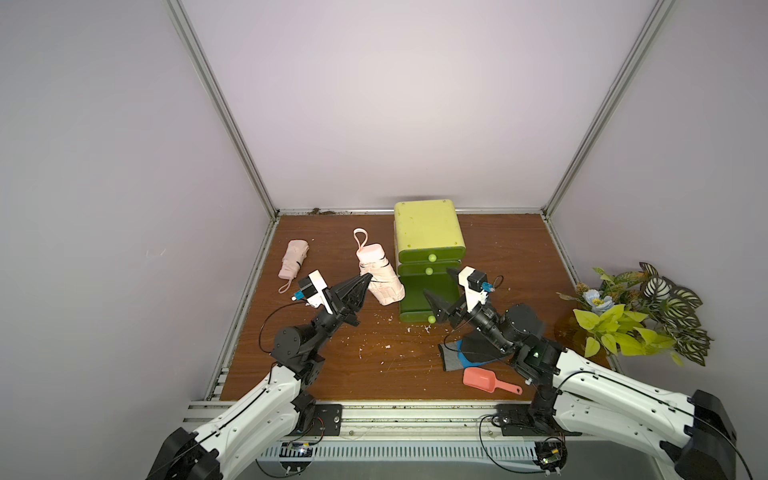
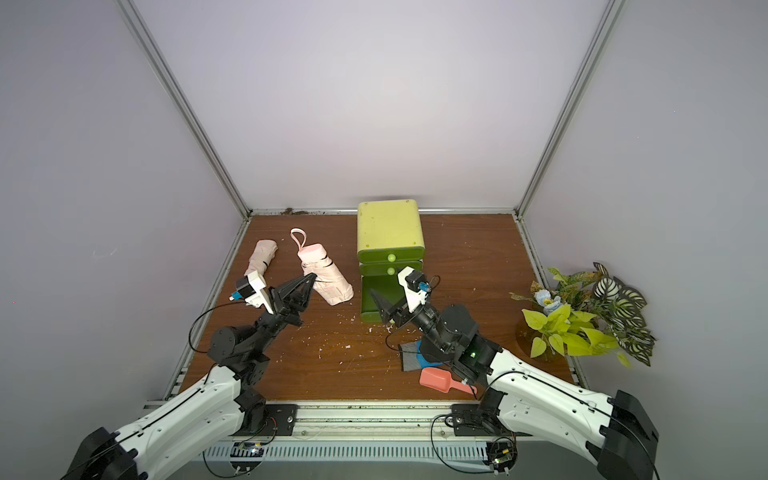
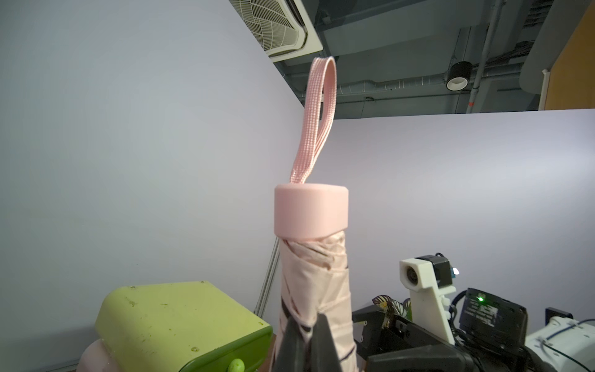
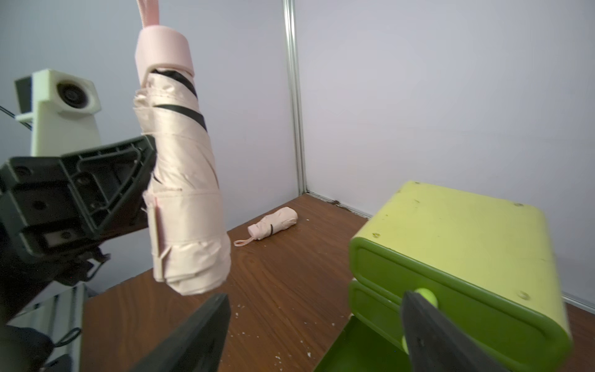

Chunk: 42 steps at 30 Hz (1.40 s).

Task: Place the umbrella in the drawer by color
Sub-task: Place the umbrella in the drawer.

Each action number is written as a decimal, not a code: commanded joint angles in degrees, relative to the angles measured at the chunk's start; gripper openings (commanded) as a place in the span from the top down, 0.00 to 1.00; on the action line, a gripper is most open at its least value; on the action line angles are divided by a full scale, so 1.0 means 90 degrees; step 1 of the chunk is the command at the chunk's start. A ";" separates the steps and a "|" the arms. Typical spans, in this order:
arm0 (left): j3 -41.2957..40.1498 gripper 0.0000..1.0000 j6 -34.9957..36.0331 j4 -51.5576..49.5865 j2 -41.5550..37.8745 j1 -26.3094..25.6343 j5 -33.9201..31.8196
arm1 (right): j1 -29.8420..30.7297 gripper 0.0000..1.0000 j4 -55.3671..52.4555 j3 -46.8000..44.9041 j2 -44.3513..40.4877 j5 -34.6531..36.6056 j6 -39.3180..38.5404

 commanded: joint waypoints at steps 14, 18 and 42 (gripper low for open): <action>-0.0010 1.00 0.0154 0.0382 0.0187 -0.0301 0.0160 | 0.0021 0.16 0.0862 0.0666 0.1312 -0.1692 0.0967; 0.0060 1.00 0.0173 0.0389 0.0338 -0.0487 0.0194 | 0.0022 0.16 0.0807 0.0750 0.1502 -0.1678 0.0801; -0.0013 0.01 0.0082 -0.1586 -0.0156 -0.0702 -0.2418 | 0.0029 1.00 -0.4946 0.2635 0.1194 0.1120 -0.2184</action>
